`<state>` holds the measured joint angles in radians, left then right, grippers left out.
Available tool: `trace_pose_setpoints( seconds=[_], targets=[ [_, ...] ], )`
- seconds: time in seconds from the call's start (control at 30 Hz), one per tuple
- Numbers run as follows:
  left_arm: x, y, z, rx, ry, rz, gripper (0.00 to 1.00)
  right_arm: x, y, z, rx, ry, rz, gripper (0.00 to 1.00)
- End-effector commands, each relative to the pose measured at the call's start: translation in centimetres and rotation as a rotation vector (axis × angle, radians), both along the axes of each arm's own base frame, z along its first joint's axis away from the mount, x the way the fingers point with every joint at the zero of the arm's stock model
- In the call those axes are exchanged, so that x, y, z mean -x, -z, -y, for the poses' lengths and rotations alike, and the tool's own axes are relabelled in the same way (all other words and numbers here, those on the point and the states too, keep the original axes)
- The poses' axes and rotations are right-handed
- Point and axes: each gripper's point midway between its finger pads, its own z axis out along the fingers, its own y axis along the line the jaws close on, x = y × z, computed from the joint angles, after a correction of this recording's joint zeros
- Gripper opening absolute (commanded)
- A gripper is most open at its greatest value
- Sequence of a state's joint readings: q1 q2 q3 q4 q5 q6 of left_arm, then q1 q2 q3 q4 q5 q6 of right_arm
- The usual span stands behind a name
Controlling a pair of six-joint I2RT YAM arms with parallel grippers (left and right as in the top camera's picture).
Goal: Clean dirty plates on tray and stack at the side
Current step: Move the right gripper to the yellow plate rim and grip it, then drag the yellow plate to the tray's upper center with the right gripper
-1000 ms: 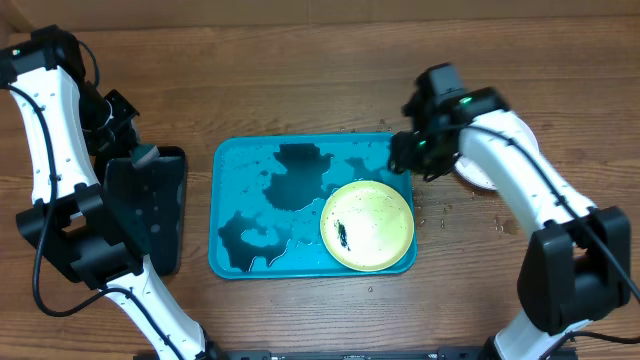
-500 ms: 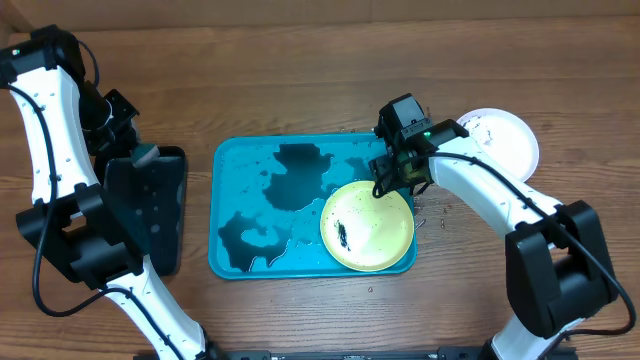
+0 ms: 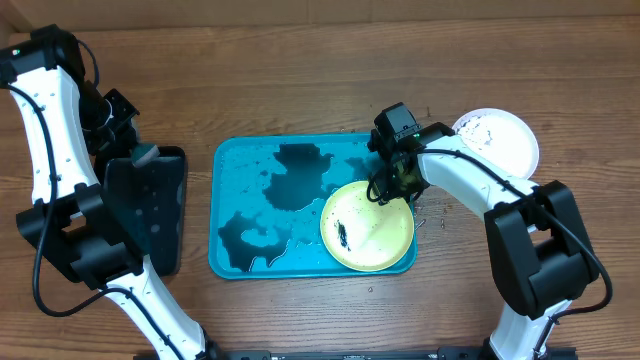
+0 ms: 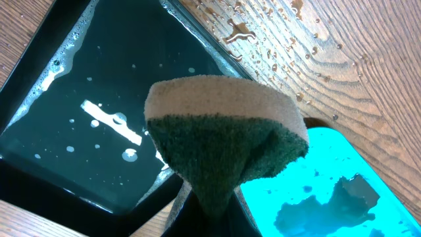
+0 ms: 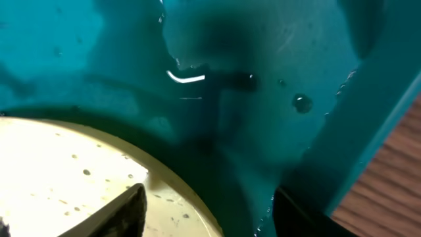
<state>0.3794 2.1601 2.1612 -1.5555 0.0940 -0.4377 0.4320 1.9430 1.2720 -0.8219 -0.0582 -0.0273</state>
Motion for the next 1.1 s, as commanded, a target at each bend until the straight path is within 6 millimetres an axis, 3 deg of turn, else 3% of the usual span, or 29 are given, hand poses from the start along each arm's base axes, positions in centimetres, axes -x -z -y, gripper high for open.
trace_pose_setpoints(
  seconds=[0.0, 0.07, 0.13, 0.2, 0.43, 0.47, 0.5, 0.53, 0.57, 0.73, 0.87, 0.9, 0.97, 1.07],
  targets=[
    [-0.1, -1.1, 0.7, -0.001, 0.028, 0.031, 0.04, 0.3, 0.1, -0.3, -0.018, -0.007, -0.011, 0.54],
    [-0.1, -1.1, 0.7, -0.001, 0.029, 0.030, 0.04, 0.4, 0.1, -0.5, -0.027, -0.008, -0.016, 0.43],
    [-0.1, -1.1, 0.7, -0.001, 0.029, 0.030, 0.04, 0.4, 0.1, -0.6, -0.038, -0.005, -0.021, 0.23],
    [-0.1, -1.1, 0.7, -0.001, 0.028, 0.031, 0.04, 0.3, 0.0, -1.2, -0.069, -0.004, -0.020, 0.14],
    [-0.3, -1.1, 1.2, 0.024, 0.030, 0.041, 0.04, -3.1, -1.9, -4.4, -0.238, 0.093, 0.079, 0.08],
    [-0.3, -1.2, 1.2, 0.025, 0.029, 0.042, 0.04, -3.8, -2.5, -4.7, -0.252, 0.102, 0.099, 0.12],
    [-0.3, -1.1, 1.2, 0.025, 0.029, 0.041, 0.04, -4.4, -3.1, -5.0, -0.261, 0.111, 0.114, 0.23],
    [-0.3, -1.1, 1.2, 0.024, 0.030, 0.040, 0.04, -4.9, -3.7, -5.2, -0.270, 0.115, 0.125, 0.42],
    [-0.3, -1.2, 1.2, 0.024, 0.030, 0.040, 0.04, -5.3, -4.4, -5.4, -0.277, 0.124, 0.132, 0.50],
    [-0.2, -1.1, 1.2, 0.025, 0.030, 0.039, 0.04, -5.4, -8.2, -5.3, -0.274, 0.251, 0.065, 0.59],
    [-0.2, -1.1, 1.2, 0.025, 0.030, 0.038, 0.04, -2.5, -7.9, -4.0, -0.213, 0.477, -0.102, 0.80],
    [-0.3, -1.1, 1.2, 0.024, 0.030, 0.040, 0.04, -0.3, -7.0, -3.1, -0.155, 0.603, -0.200, 0.80],
    [-0.3, -1.2, 1.1, 0.023, 0.030, 0.042, 0.04, 2.2, -5.7, -2.7, -0.091, 0.761, -0.293, 0.70],
    [-0.4, -1.1, 1.1, 0.023, 0.030, 0.045, 0.04, 5.0, -3.7, -2.8, -0.022, 0.910, -0.365, 0.71]
  ],
)
